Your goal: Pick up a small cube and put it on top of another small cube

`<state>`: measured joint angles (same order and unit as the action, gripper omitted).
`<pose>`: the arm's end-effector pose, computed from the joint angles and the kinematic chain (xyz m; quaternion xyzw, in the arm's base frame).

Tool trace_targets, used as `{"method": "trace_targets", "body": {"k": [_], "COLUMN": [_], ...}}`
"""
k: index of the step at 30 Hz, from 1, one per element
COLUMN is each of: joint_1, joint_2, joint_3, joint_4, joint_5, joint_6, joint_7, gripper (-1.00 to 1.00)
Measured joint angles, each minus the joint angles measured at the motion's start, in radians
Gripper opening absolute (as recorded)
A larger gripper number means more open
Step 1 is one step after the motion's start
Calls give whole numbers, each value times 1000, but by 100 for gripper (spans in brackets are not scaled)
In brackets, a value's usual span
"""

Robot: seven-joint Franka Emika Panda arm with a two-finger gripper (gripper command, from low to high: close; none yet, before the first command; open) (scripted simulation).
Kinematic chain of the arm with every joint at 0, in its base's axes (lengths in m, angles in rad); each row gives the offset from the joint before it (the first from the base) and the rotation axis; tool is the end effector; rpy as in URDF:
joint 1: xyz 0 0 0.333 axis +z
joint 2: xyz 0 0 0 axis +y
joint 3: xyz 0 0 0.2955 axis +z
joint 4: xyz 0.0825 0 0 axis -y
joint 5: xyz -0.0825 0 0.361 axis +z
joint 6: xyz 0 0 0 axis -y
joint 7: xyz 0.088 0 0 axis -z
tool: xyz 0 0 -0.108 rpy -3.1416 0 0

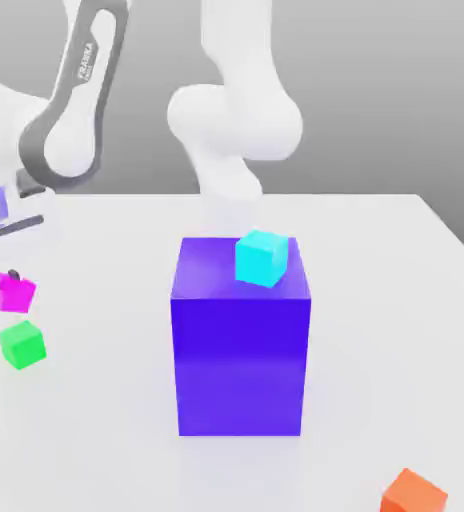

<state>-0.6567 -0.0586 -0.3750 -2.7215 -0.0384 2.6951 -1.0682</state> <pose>0.2060 -0.3378 0.2437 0.9993 0.0356 0.0090 0.0113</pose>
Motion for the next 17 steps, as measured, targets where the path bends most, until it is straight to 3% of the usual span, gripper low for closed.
{"method": "trace_targets", "body": {"k": [17], "joint_1": [6], "joint_2": [144], "joint_3": [29], "joint_4": [8], "joint_5": [172], "joint_6": [124], "joint_7": [-123], "gripper": [-100]}}
